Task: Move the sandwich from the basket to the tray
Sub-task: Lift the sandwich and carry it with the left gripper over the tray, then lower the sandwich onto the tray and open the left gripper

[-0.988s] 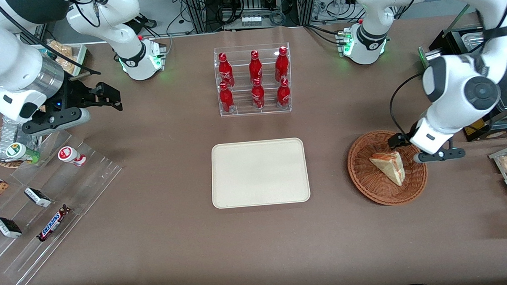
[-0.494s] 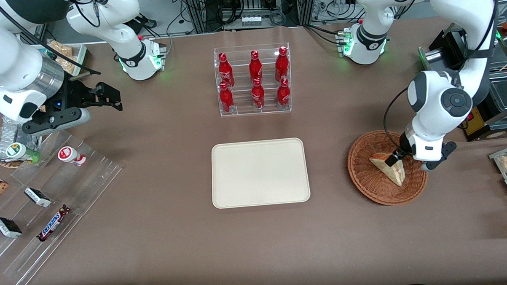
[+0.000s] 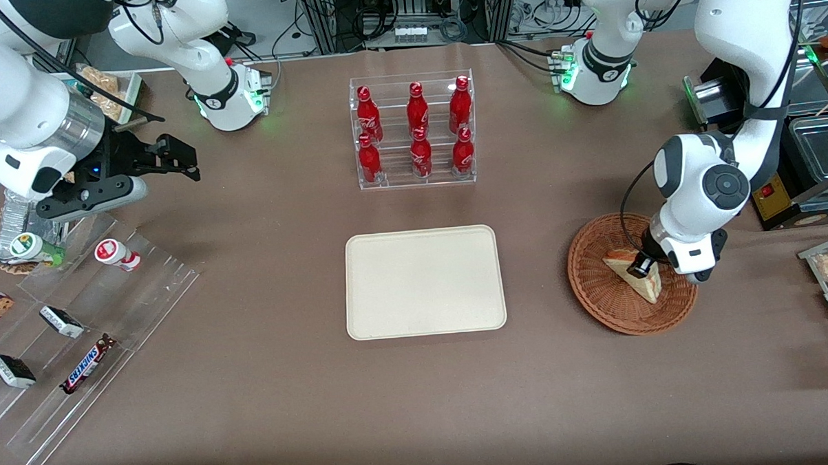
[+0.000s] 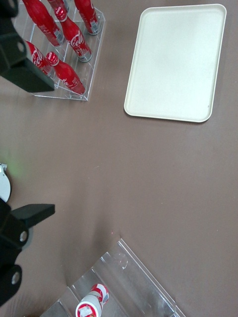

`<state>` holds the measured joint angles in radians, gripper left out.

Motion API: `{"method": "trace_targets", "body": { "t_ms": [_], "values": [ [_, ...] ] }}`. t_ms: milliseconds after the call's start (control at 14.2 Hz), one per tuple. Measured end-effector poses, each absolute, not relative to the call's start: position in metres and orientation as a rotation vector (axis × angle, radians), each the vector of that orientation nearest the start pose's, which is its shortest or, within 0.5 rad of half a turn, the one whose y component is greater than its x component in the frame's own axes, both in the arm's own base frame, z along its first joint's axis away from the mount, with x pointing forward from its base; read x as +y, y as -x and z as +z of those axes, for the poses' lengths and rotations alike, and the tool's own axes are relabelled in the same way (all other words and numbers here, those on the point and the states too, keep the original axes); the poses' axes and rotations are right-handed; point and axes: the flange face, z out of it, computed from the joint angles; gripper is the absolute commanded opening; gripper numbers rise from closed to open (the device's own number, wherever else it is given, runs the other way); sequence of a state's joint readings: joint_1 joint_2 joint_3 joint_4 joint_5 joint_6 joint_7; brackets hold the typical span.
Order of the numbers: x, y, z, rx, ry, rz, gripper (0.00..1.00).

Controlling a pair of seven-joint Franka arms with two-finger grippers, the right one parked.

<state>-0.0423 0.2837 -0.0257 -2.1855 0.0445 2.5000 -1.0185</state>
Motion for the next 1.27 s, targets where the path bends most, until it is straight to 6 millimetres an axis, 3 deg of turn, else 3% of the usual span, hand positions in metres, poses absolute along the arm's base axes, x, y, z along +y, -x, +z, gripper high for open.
{"method": "trace_targets", "body": {
  "t_ms": [141,282,424,494,776,1059,1271],
  "values": [
    [-0.046,-0.577,0.284,-1.331,2.821,-0.009,0.03],
    [-0.072,-0.597,0.325,-1.257,2.839,0.023,0.03],
    [-0.120,-0.605,0.356,-1.154,2.895,-0.007,0.03],
    [-0.152,-0.603,0.359,-1.084,2.930,-0.021,0.03],
    [-0.291,-0.583,0.333,-0.788,3.067,-0.077,0.06],
    [-0.418,-0.561,0.298,-0.530,3.171,-0.119,0.06],
    [-0.475,-0.536,0.283,-0.400,3.240,-0.188,0.07]
  ]
}}
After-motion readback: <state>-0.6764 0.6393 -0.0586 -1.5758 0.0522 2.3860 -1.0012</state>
